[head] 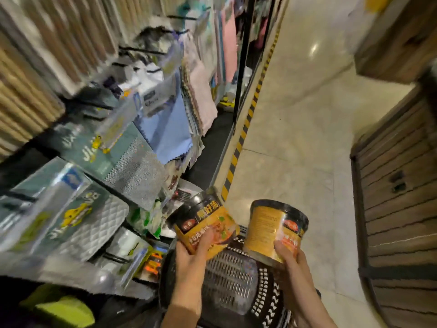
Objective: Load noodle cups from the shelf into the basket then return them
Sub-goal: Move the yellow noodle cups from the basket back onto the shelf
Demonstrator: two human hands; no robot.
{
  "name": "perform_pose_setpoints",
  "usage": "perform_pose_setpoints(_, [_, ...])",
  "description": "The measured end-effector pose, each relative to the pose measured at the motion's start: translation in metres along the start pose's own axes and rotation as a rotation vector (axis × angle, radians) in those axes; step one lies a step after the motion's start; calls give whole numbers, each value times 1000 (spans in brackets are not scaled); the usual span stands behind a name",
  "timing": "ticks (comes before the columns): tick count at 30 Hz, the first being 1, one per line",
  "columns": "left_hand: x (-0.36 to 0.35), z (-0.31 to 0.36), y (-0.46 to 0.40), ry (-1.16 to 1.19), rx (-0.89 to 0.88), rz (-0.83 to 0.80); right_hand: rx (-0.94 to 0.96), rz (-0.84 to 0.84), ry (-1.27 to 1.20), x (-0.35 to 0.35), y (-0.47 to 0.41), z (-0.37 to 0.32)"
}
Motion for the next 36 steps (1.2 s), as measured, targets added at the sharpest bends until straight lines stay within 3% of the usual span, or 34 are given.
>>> perform_pose_setpoints(6, [18,65,70,109,-164,-40,132,-94,11,-22,47,-40])
perform_pose_setpoints(10, [52,90,124,134,-349,137,126,-293,4,-44,80,-47])
perform_pose_setpoints(15, [99,72,212,239,-480,344,197,-469,113,-62,132,-45])
perform_pose_setpoints(18, [131,55,258,337,-521,444,295,-639,155,-74,182,-33])
perform_pose_setpoints(21, [168,39,307,377,-544,548,358,-657,145,-91,221,-15])
perform_pose_setpoints(25, [217,20,369,414,-580,704,186,-947,283,-129,265,24])
perform_pose_setpoints(28, [246,12,407,387,-592,805,192,-1100,476,-145,301,52])
perform_pose_setpoints(36, [321,51,481,276,-788,931,353,-1289,537,-209,403,99])
Point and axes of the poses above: each hand's wrist, its own y-axis away from the middle knuckle, its own x-axis out of the back of the hand, z = x × y, the point moved 9 cm from there along -y, towards the middle knuckle, and after that the axes turned 5 degrees about -y, right-handed, at the moved point
